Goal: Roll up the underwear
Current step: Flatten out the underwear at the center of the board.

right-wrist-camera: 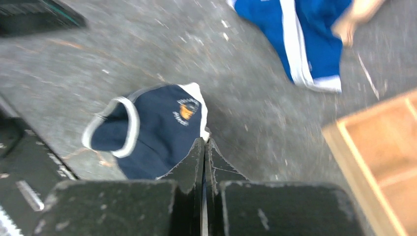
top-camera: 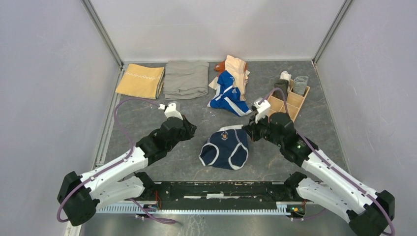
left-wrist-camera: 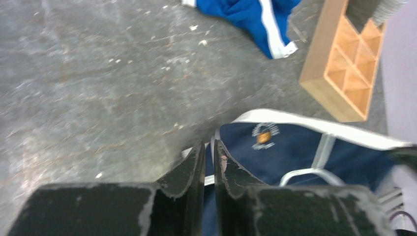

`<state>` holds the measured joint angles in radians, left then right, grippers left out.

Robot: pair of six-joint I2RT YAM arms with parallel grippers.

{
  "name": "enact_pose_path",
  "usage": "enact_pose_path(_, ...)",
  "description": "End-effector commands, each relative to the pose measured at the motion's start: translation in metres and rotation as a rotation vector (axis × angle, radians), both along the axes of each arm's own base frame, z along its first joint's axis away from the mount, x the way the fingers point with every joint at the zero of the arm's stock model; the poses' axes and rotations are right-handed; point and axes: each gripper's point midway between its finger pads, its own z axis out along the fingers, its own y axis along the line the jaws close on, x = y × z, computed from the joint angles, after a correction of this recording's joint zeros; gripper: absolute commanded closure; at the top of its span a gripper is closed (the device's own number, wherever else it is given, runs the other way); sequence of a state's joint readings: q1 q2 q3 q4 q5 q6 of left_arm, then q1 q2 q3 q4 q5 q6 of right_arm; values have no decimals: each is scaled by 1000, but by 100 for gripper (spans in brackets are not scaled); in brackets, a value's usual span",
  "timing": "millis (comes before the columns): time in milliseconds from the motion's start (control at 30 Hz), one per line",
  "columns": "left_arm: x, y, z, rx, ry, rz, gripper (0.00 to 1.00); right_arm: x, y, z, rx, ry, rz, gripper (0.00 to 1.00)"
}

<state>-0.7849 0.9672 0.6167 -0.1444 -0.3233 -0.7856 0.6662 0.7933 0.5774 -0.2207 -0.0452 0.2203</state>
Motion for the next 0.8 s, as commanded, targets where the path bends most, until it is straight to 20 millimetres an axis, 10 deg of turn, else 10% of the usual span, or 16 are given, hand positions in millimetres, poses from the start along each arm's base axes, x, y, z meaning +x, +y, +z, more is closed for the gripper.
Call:
enact_pose_path(0,-9,38,-12,23,46,160,78,-1,43,96,105,-168,245,100)
enact_pose_path(133,-16,54,-2,-46,29,235,68,-27,88,147,196,-180,474,100)
enact_pose_path(300,-25,71,2,-83,7,281,67,-82,126,153,172,-172,745,100)
enact_pose_path(400,-27,78,2,-81,1,298,67,-75,106,114,82,-120,646,100)
enact_pose_path(600,-29,79,-4,-49,14,287,66,-31,4,-15,-221,59,59,100)
enact_pose_path(767,-32,52,-16,-51,35,148,61,-36,-13,-58,-292,134,22,100)
